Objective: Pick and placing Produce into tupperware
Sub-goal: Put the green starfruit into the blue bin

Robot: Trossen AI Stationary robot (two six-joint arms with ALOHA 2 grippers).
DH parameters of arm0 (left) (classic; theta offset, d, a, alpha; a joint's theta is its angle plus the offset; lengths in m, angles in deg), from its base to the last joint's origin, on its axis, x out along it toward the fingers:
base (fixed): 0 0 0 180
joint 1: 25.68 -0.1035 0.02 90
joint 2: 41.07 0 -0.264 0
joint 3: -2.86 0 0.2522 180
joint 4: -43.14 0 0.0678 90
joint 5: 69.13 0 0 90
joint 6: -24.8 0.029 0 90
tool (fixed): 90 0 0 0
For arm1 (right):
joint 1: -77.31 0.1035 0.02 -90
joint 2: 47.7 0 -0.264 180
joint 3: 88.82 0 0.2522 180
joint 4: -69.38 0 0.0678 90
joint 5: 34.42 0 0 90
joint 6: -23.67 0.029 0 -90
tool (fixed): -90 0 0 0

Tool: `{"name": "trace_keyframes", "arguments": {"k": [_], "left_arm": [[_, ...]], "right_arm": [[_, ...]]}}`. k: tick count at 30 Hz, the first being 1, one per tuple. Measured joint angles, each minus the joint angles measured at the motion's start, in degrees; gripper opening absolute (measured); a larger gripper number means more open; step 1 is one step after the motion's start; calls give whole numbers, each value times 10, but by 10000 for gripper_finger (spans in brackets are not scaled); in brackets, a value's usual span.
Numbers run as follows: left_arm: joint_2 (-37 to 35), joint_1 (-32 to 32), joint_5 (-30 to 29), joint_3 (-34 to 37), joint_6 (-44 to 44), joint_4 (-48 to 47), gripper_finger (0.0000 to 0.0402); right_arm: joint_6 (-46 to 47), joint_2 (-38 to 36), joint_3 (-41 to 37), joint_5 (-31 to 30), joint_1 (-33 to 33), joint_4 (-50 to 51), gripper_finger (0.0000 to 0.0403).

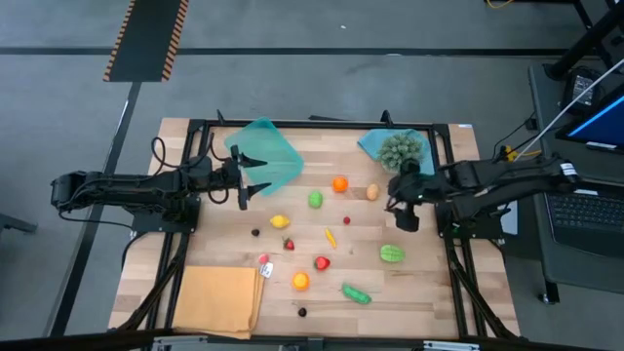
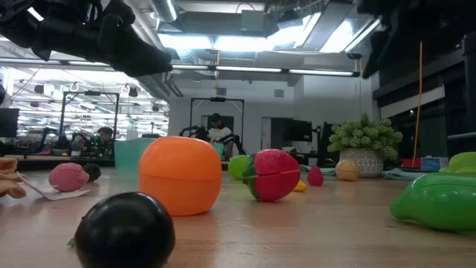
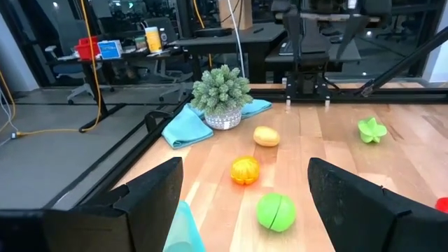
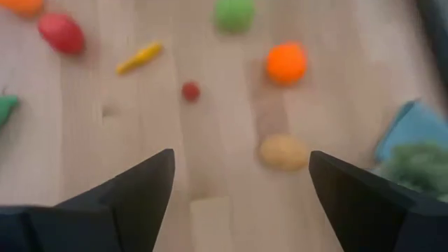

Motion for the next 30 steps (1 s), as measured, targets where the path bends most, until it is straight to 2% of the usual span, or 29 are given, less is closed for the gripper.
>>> {"name": "trace_keyframes", "arguments": {"k": [9,16,23,30], "left_arm": [[0,0,0,0,0,-24,300],[0,0,0,0,0,-23,300],[0,0,0,0,-1,-23,300],[0,0,0,0,-2,-23,300]], "right_arm": [[119,43,0,37,27,88,332],[167,41,0,38,96,90,332],[258,63,0,-26,203,90,332],[343,133,-1,-27,262,87,332]]}}
